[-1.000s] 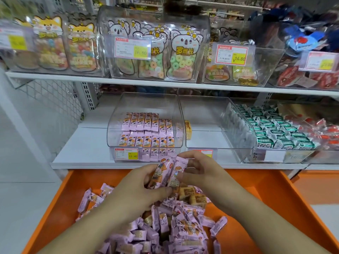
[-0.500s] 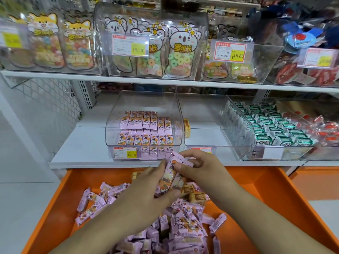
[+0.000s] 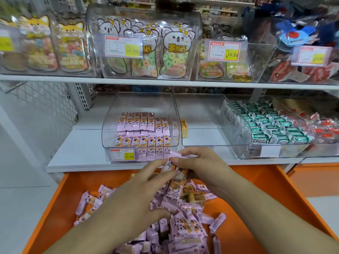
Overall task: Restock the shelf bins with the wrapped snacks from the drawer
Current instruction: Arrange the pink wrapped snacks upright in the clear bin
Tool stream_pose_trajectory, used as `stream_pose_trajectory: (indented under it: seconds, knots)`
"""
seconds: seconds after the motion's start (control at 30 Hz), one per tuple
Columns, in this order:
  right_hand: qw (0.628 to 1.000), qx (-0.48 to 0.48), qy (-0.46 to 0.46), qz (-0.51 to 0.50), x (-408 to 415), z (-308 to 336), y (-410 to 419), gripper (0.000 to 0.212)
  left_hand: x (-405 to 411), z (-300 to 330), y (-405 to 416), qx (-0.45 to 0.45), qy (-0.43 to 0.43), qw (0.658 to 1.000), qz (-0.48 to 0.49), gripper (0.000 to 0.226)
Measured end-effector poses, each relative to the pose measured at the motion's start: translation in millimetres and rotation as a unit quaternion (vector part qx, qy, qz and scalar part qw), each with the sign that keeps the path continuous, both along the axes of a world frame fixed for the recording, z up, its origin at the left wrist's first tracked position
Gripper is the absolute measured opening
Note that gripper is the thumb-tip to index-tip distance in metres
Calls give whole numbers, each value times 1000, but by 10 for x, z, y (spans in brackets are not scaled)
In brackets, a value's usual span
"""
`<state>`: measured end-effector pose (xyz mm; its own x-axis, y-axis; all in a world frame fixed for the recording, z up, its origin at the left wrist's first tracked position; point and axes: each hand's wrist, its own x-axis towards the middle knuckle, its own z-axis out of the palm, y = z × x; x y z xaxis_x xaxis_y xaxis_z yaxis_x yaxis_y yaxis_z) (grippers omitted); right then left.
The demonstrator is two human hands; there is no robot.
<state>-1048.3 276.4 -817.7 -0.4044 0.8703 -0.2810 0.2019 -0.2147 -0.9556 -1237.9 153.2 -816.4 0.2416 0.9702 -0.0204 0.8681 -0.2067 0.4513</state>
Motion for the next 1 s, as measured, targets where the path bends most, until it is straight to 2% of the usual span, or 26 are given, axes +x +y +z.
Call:
stream_pose_trajectory:
  seconds: [0.13, 0.3, 0.43, 0.57, 0.67, 0.9, 1.0]
  knots:
    - [1000, 3, 18, -25, -137, 121, 111, 22, -7, -7, 142, 48, 14, 998, 22, 89]
    - [998, 57, 15, -30, -378, 243, 363, 23, -16, 91, 404, 102, 68, 989, 83, 78]
    - [997, 61, 33, -31, -482, 316, 535, 22, -185, 87, 656, 139, 49, 983, 108, 78]
    - [989, 90, 3, -120, -338, 304, 734, 13, -327, 86, 1215, 137, 90, 975, 151, 77]
    - [985, 93, 0, -147, -193, 294, 790, 12, -377, -30, 1750, 121, 122, 975, 142, 77]
    - [988, 61, -2, -143, 1, 214, 886, 6, -406, -480, 2650, 61, 192, 974, 105, 63]
    - [988, 67, -15, -136, 33, 175, 930, 14, -374, -550, 2756, 47, 226, 969, 89, 57]
